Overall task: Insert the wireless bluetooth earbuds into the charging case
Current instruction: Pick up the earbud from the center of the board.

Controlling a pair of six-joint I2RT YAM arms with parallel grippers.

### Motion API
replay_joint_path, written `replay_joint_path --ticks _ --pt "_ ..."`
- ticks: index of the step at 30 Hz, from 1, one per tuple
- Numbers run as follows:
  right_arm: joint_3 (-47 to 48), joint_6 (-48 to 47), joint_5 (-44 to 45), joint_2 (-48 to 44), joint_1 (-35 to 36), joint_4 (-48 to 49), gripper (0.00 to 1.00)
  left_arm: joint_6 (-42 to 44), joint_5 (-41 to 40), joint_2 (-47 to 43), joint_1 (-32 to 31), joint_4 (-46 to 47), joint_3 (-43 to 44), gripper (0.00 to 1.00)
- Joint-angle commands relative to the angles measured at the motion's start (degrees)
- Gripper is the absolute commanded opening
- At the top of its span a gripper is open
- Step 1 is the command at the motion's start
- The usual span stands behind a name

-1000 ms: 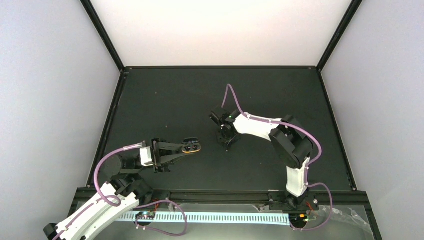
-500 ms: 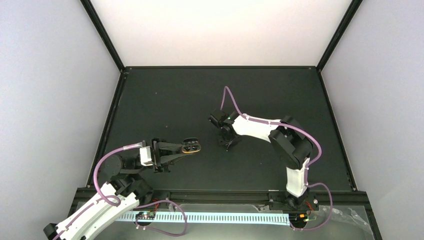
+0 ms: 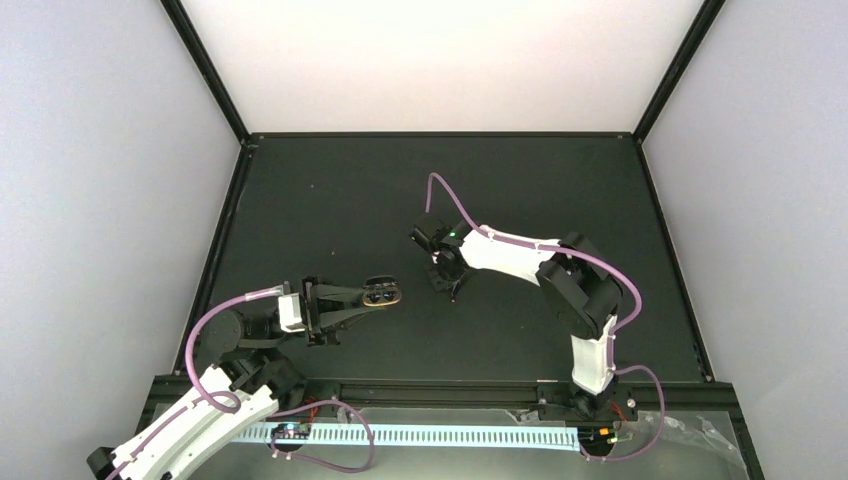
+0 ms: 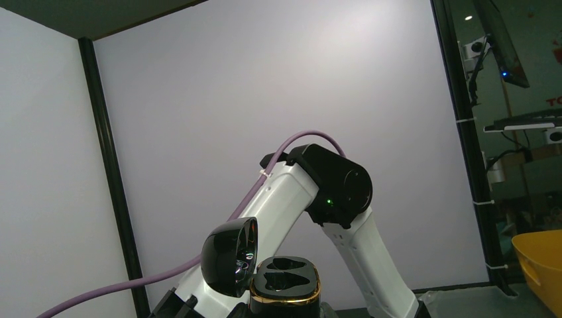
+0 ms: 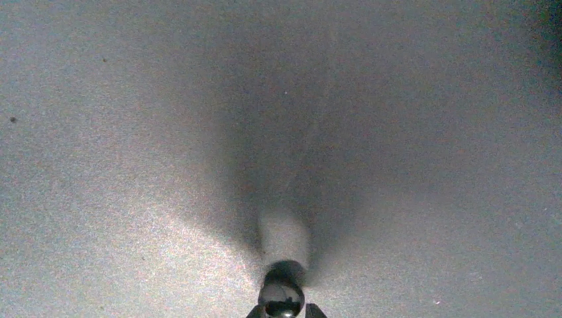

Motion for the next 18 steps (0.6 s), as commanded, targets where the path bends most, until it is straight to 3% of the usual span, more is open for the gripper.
replay_joint_path --ticks 1,7,13,18 --pt "1.5 -4.4 1.3 0.3 0.3 -1.4 0.15 -0.5 0.6 -0.2 -0.4 1.6 1.4 0.01" --pt "1.8 2.3 -0.1 -1.8 0.2 -0.4 0.36 -0.6 0.7 -0.2 -0.4 1.6 1.4 0.02" --pt "-0.3 15.9 2.6 -2.6 -0.6 2.2 0.36 -0.9 0.8 -0.3 -0.4 1.8 1.3 0.02" --pt "-1.1 20.4 3.5 -1.3 -0.8 3.5 0.36 -1.2 0.9 -0.4 -0.4 2.0 1.4 0.01"
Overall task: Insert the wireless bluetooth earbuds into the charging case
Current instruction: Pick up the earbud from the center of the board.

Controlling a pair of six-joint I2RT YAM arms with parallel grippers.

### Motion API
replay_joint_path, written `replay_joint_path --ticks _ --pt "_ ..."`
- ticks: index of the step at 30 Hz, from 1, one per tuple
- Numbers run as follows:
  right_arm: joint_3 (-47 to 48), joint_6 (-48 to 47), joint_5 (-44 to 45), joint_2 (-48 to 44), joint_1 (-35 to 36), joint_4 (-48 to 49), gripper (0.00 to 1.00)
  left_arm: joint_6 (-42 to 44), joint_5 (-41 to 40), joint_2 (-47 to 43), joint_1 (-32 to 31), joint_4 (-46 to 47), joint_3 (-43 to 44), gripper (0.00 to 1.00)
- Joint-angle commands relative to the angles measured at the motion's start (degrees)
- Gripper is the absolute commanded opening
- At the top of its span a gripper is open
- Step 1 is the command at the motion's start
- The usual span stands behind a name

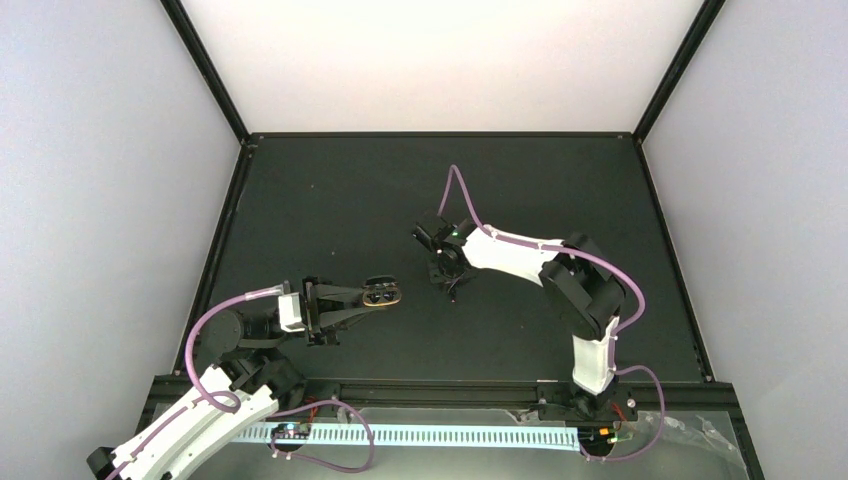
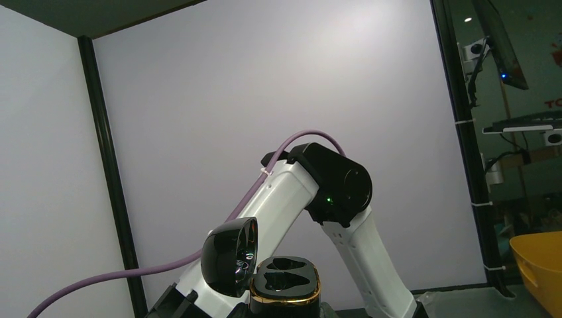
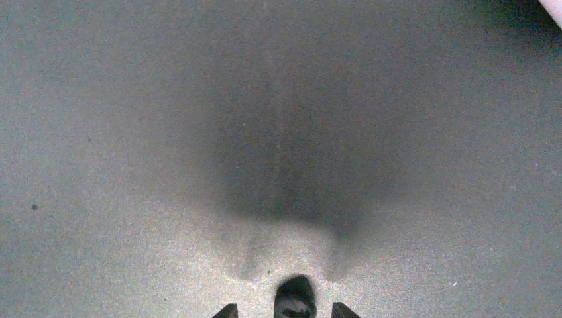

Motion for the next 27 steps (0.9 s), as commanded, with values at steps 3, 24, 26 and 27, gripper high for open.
replay_joint_path --ticks 3,24,26,27 --pt "-1.2 7.9 3.6 0.3 -0.4 1.8 0.35 -0.8 1.0 -0.4 -0.4 2.1 1.3 0.02" --pt "-2.0 8.0 3.0 3.7 -0.2 1.1 0.27 -0.9 0.9 -0.4 -0.4 2.1 1.4 0.02" --pt "-2.3 8.1 3.1 3.4 0.0 0.6 0.27 -0.9 0.9 -0.4 -0.4 2.2 1.4 0.02" --pt "-2.4 8.2 3.2 3.3 0.0 0.3 0.27 -1.0 0.8 -0.4 -0.4 2.2 1.4 0.02"
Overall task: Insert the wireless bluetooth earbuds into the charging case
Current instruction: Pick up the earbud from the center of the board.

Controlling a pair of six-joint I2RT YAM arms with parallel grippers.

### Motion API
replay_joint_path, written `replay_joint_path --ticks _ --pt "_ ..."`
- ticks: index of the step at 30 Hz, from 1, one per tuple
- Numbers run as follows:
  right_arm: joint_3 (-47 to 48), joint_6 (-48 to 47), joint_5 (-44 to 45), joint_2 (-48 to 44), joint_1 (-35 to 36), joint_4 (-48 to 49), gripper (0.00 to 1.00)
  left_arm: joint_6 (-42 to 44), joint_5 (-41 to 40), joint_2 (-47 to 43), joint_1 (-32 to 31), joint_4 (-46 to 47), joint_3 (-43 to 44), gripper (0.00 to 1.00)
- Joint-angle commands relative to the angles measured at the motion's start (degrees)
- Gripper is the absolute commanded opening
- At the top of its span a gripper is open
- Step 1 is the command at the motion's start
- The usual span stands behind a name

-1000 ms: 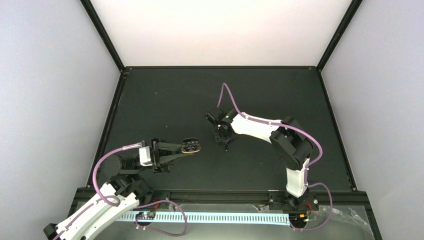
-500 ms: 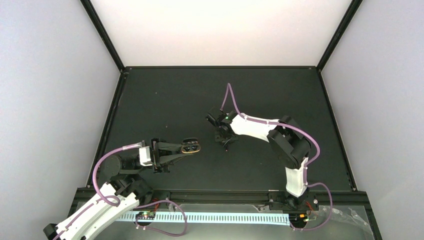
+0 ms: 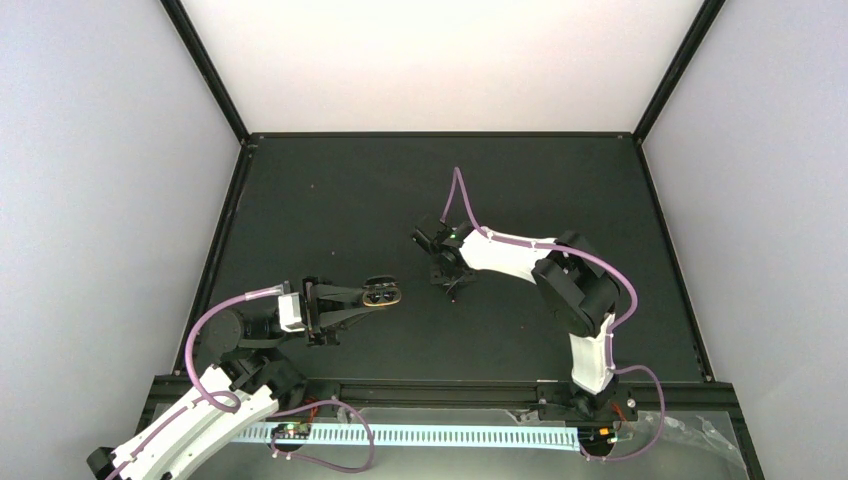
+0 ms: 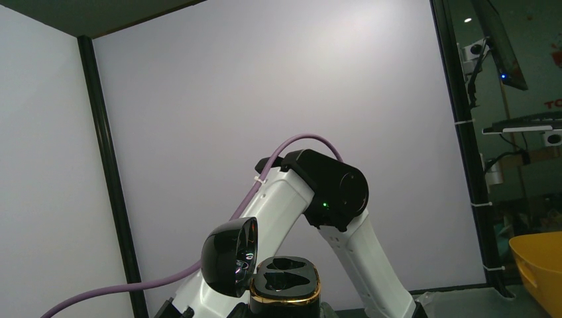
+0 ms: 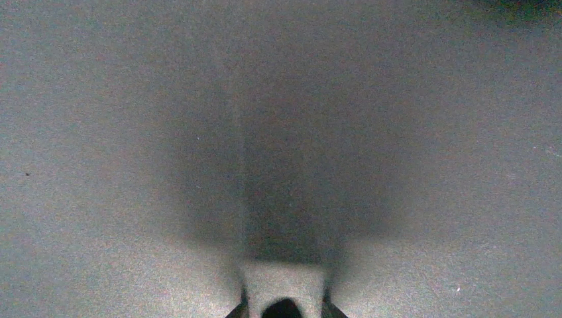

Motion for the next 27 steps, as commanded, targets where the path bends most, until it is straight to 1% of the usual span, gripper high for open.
replay_joint_path --ticks 1,7,10,16,18,27 --pt "-1.5 1.1 1.2 1.1 0.5 -1.0 0.27 -0.9 0.9 -0.4 -0.4 2.3 1.4 0.02" --pt "-2.0 1.1 -0.1 1.1 1.0 -1.7 0.28 -1.2 1.0 -0.6 -0.4 2.5 1.3 0.01" --pt "-2.0 1.3 0.0 1.0 1.1 -2.3 0.29 -1.3 1.1 -0.8 -0.4 2.6 1.3 0.01" --pt "-1.9 1.0 0.6 0.5 1.1 -3.3 0.29 -1.6 1.2 -0.9 -0.4 2.8 1.3 0.02" --pt "-1.8 1.0 0.6 0.7 1.1 -3.4 0.27 -1.6 1.2 -1.0 -0.4 2.9 1.3 0.02" --pt "-2.7 1.2 0.0 0.3 1.6 -3.2 0.12 -1.8 1.3 -0.9 -0.4 3.0 1.3 0.02"
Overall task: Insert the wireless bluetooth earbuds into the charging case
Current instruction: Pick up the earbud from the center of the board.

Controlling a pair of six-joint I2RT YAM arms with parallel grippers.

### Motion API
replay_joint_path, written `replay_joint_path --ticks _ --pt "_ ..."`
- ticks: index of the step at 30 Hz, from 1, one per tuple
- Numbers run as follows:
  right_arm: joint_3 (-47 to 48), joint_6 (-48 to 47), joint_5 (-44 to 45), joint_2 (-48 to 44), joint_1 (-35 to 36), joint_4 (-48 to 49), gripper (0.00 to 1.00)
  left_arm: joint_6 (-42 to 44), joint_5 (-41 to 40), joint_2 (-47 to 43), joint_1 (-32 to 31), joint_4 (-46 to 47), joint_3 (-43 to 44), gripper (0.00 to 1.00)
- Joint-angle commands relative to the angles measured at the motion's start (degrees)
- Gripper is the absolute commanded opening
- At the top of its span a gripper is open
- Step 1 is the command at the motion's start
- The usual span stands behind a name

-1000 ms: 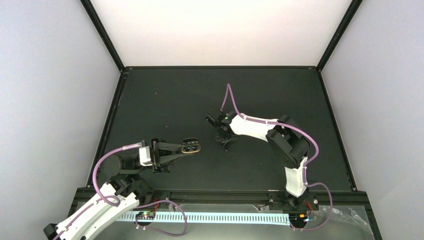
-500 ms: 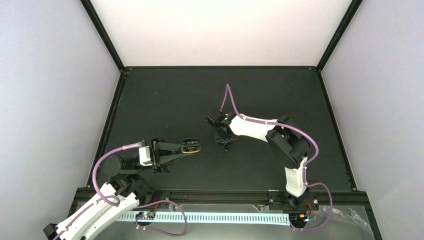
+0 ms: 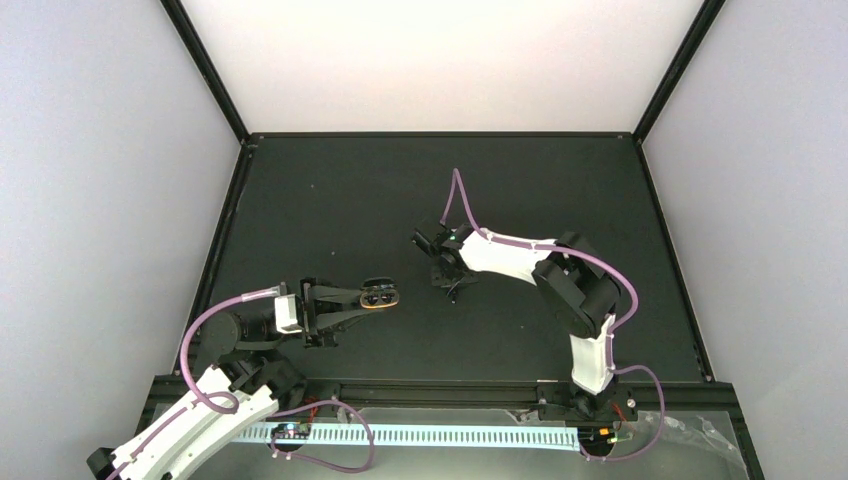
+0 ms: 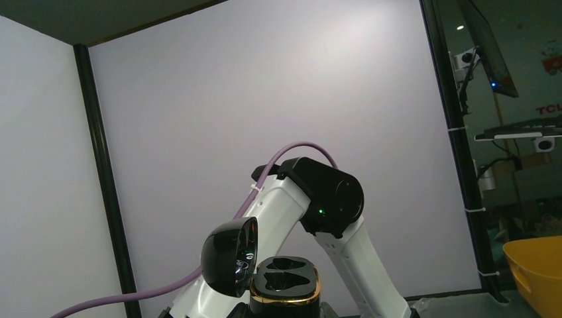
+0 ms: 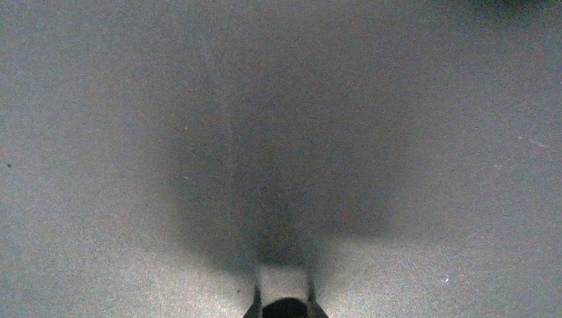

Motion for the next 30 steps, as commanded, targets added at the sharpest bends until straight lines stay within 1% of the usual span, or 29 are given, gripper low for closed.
replay_joint_path --ticks 1,8,12,13,17,19,22,30 --pt "-2.3 1.1 -1.2 0.4 1.0 -2.3 0.11 -0.9 0.9 -0.6 -0.4 1.8 1.3 0.02" --pt "-1.3 0.8 0.4 -1.0 1.0 -2.5 0.03 -0.9 0.8 -0.4 -0.4 1.8 1.2 0.02" --pt "0.6 -0.9 2.2 -1.0 1.0 -3.5 0.03 -0.9 0.7 -0.3 -0.4 1.9 1.2 0.02" --pt "1.5 -1.4 2.3 -0.7 1.0 -4.2 0.06 -0.9 0.7 -0.2 -0.4 1.8 1.2 0.02" --pt "1.6 -1.6 1.1 -1.5 1.0 -4.8 0.27 -0.9 0.8 -0.2 -0.4 1.8 1.2 0.02" --pt "0.9 -1.2 0.2 -2.1 1.0 -4.7 0.32 -0.9 0.7 -0.2 -0.4 1.9 1.2 0.02" --pt "0.2 -0.8 -0.7 -2.2 1.0 -4.5 0.34 -1.2 0.8 -0.1 -0.4 2.1 1.2 0.02" --pt "-0.1 -1.3 -2.1 -1.0 1.0 -4.1 0.34 -1.4 1.1 -0.2 -0.4 2.3 1.2 0.02"
